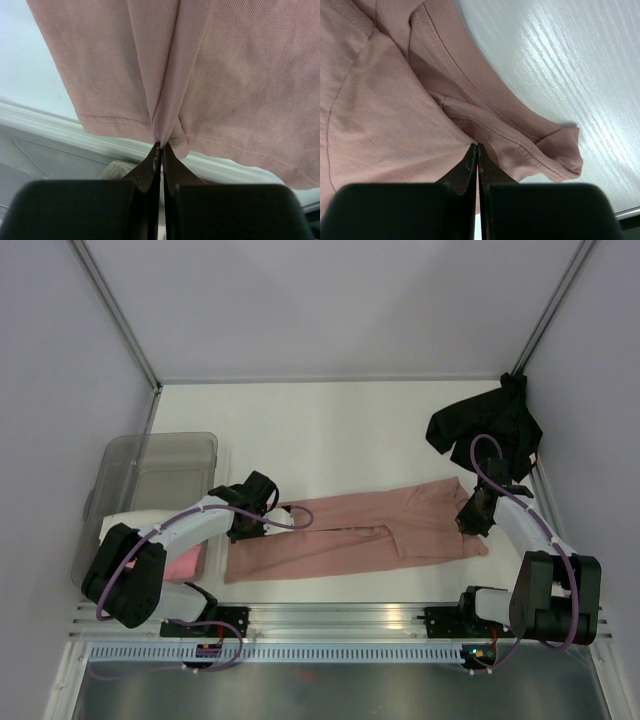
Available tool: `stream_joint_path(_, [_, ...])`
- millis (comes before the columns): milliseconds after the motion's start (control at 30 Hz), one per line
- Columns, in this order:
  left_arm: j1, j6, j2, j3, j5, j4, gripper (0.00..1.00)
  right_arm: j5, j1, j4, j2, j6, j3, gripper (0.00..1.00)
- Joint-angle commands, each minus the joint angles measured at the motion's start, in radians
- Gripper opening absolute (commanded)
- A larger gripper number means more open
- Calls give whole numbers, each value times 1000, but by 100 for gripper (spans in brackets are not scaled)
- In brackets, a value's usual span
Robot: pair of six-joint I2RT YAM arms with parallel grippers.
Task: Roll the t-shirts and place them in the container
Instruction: Fold the tshirt
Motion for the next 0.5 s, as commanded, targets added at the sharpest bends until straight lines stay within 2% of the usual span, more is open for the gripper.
stream_joint_path(0, [2,21,-22,17,11,-12,2,42,-12,-5,-14,19,-1,0])
stream_joint_path(100, [4,16,-21,19,17,-12,2,33,-12,-5,-6,11,5,1])
stream_joint_path(167, [4,11,-22,19,25,-15,2,28,-12,-13,-2,5,16,11])
stream_joint_path(200, [4,11,-22,19,26,-12,2,33,-12,-17,0,7,22,33])
stream_joint_path(233, [4,8,-22,20,31,-15,2,31,-12,-21,0,5,28,45])
stream_joint_path(300, [4,4,-22,22,42,-19,2,-15,-12,-28,-5,-1,62,55])
stream_joint_path(400, [3,-8,-21,28,57,-25,2,78,42,-80,-34,-15,160,56])
stream_joint_path(467, [4,-13,-18,33,59,-28,2,148,173,-111,-72,-15,238,55])
